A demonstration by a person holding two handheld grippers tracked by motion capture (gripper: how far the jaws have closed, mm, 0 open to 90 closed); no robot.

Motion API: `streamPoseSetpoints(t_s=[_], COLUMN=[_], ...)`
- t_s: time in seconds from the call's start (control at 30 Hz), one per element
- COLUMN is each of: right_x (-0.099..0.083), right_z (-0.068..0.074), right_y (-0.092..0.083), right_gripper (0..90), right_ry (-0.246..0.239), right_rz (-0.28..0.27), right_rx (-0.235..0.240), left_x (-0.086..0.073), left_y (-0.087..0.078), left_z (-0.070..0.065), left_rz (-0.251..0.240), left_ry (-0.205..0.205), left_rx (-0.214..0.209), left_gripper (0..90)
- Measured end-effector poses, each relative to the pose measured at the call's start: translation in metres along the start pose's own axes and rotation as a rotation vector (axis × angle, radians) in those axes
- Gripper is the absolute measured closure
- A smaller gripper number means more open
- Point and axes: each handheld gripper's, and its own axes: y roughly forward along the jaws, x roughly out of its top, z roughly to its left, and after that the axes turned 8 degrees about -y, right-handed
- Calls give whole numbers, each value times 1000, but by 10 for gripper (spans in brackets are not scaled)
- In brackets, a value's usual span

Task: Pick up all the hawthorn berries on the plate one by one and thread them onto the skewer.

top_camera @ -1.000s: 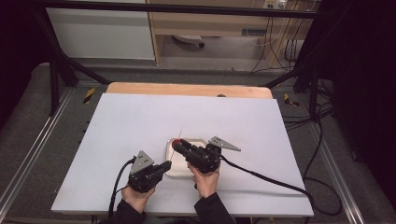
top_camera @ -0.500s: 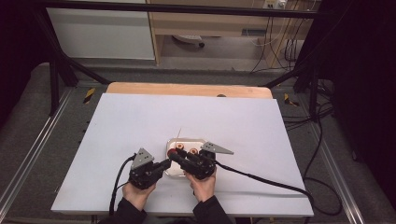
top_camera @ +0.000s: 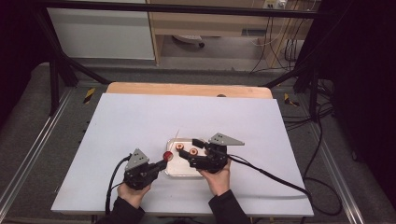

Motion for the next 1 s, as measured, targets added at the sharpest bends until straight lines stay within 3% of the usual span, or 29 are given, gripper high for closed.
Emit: streamPoseSetpoints(t_s=[0.1,0.27,0.37,0.53,0.6,0.77,0.87,1.0], right_x=[5,8,13,24,28,32,30,28], right_z=[-11,-24,-30,-34,-35,-42,-45,-52], right_y=[-8,-11,-7,13,23,45,55,66], right_gripper=[147,107,105,110,113,153,205,287], right_ry=[-56,-141,-179,-296,-341,-365,-423,-412], right_rz=[100,317,419,593,644,750,829,856], right_rx=[-19,-41,-42,-40,-33,8,29,46], left_x=[-1,-6,-7,-8,-8,-7,-7,-7], left_y=[-4,-5,-5,-9,-10,-10,-10,-9], left_z=[4,11,15,20,22,24,24,23], left_rz=[13,39,46,40,39,38,38,42], left_ry=[16,43,46,46,37,34,32,35], left_rx=[6,11,13,22,21,23,25,21], left_gripper=[883,882,881,881,880,880,880,880])
